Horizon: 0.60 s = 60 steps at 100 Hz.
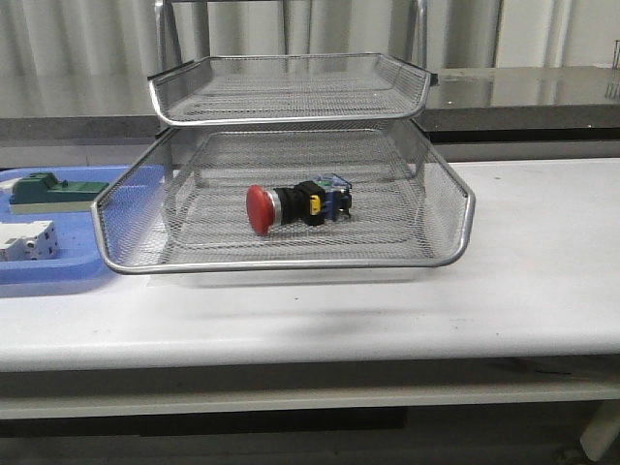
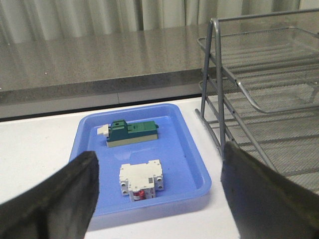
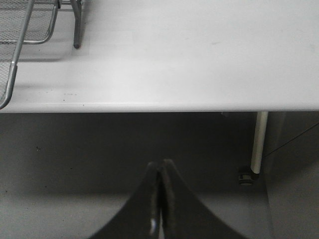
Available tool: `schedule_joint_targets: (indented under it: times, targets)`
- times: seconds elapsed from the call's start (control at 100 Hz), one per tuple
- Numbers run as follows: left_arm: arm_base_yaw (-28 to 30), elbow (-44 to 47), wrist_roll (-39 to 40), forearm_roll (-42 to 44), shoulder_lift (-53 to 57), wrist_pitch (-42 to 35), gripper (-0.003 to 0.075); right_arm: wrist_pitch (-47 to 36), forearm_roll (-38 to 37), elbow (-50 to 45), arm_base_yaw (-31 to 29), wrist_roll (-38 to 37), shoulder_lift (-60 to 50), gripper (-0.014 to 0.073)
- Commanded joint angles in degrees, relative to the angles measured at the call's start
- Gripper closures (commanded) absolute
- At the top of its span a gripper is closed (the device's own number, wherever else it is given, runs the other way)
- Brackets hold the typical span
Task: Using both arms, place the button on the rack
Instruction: 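Raise the left gripper away from the tray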
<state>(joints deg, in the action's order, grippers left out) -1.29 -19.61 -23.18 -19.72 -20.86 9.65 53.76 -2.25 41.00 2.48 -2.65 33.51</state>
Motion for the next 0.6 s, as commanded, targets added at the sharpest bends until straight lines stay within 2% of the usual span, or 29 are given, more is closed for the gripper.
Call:
schedule_joint_targets:
  times: [0.0, 0.36, 0.46, 0.59]
  targets:
    - [0.0, -1.0, 0.5, -1.1, 2.1, -7.2, 0.0215, -3.2, -0.8, 1.9, -0.4, 0.1, 0.0, 0.0662]
    - [0.0, -0.7, 0.5, -1.1, 3.7, -7.4, 0.0224, -3.2, -0.8, 1.9, -0.4, 0.1, 0.0, 0.0662]
    - [0.0, -0.7, 0.5, -1.1, 3.7, -7.4, 0.0295, -3.2, -0.8, 1.9, -0.4, 0.1, 0.0, 0.0662]
    - [0.0, -0.7, 0.5, -1.1, 3.7, -7.4, 0.0456, -3.2, -0.8, 1.9, -0.4, 0.1, 0.0, 0.0662]
